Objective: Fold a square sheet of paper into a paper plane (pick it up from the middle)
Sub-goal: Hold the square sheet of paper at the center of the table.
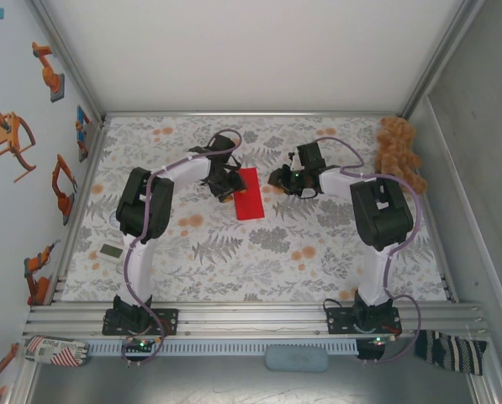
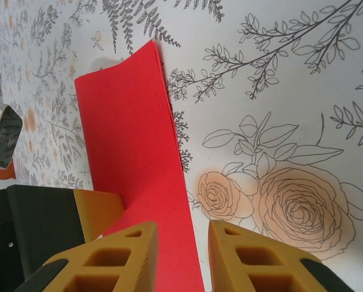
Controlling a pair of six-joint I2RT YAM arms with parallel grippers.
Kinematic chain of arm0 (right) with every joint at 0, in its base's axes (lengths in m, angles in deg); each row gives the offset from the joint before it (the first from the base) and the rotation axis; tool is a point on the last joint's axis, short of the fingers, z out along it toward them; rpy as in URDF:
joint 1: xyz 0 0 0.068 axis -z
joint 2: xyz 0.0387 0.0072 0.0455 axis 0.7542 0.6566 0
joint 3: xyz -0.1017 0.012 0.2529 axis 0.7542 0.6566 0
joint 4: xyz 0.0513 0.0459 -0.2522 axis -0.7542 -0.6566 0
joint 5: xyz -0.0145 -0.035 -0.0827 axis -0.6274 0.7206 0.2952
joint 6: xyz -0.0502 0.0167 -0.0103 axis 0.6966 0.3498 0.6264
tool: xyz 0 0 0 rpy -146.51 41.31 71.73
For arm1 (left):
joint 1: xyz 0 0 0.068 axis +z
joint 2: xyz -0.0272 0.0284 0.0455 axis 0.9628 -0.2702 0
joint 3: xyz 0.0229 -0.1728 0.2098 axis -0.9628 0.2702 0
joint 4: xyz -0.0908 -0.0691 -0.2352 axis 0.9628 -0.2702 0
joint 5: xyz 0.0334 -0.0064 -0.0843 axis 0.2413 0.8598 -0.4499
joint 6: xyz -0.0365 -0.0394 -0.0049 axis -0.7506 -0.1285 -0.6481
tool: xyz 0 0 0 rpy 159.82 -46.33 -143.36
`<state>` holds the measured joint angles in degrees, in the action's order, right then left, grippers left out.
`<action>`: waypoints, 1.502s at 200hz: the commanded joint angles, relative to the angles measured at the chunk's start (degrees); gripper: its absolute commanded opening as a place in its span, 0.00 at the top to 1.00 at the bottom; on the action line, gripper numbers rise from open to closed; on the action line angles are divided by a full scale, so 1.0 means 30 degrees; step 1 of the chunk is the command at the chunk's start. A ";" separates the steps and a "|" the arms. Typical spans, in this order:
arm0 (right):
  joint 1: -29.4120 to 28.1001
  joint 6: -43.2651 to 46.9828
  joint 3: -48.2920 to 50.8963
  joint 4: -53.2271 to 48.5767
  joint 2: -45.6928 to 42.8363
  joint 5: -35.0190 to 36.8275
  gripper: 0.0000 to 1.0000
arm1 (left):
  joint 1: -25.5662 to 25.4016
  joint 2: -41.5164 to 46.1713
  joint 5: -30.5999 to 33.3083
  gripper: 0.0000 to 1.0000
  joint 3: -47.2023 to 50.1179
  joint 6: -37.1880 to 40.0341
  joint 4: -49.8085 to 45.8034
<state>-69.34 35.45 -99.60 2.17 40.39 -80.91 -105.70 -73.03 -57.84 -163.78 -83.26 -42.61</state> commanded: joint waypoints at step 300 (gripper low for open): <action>-0.1644 0.0620 -0.2447 -0.0310 0.3157 -0.2458 0.95 | -0.0444 -0.4622 0.0894 0.49 0.1322 0.0813 -0.1949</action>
<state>-73.82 36.06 -105.45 3.19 48.43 -88.03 -105.68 -74.05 -58.04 -165.66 -82.17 -44.69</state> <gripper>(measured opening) 0.059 0.510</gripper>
